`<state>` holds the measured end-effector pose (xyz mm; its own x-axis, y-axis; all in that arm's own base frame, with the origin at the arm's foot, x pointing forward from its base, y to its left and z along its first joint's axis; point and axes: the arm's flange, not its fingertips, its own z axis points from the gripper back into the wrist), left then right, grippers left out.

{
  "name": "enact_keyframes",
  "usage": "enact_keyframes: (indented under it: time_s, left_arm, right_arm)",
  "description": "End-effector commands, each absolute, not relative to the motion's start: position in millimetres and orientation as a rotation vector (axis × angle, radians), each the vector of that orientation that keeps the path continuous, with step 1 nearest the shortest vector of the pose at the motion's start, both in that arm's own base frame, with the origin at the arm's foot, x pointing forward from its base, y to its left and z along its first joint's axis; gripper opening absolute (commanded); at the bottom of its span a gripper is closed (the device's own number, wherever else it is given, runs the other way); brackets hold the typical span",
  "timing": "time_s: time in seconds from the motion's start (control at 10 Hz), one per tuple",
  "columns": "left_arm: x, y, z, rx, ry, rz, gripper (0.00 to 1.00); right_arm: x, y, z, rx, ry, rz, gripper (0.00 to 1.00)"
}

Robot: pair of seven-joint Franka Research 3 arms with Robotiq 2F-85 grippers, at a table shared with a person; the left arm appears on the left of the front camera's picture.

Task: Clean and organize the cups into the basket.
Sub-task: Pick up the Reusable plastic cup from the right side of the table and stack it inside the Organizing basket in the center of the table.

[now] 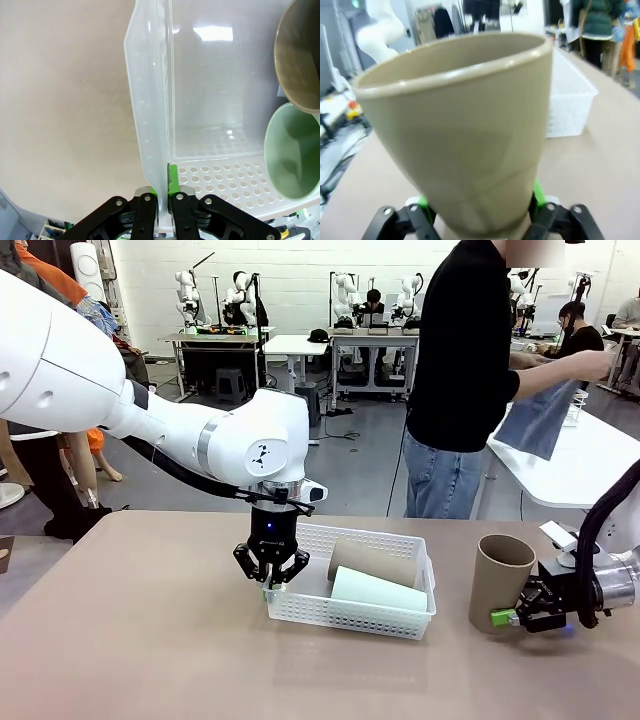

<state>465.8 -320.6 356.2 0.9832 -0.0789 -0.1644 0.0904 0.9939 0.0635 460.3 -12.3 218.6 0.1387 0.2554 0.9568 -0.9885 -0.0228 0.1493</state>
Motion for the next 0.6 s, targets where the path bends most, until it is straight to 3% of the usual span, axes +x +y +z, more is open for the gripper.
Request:
enact_keyframes:
  time_s: [0.0,0.1,0.2,0.5]
  left_arm:
    - [465.5,-316.8,353.8,0.078,0.167,-0.087,0.0]
    - [465.5,-316.8,353.8,0.078,0.167,-0.087,0.0]
    - [465.5,-316.8,353.8,0.078,0.167,-0.087,0.0]
    - [465.5,-316.8,353.8,0.078,0.167,-0.087,0.0]
  right_arm:
    - [464.7,-14.7,218.6,1.127,-0.919,1.223,0.0]
    - [464.2,-15.7,218.6,1.127,-0.918,1.226,0.37]
    - [463.4,-16.1,219.3,1.126,-0.918,1.227,0.0]
    - [434.2,-16.0,268.0,1.109,-0.923,1.14,0.0]
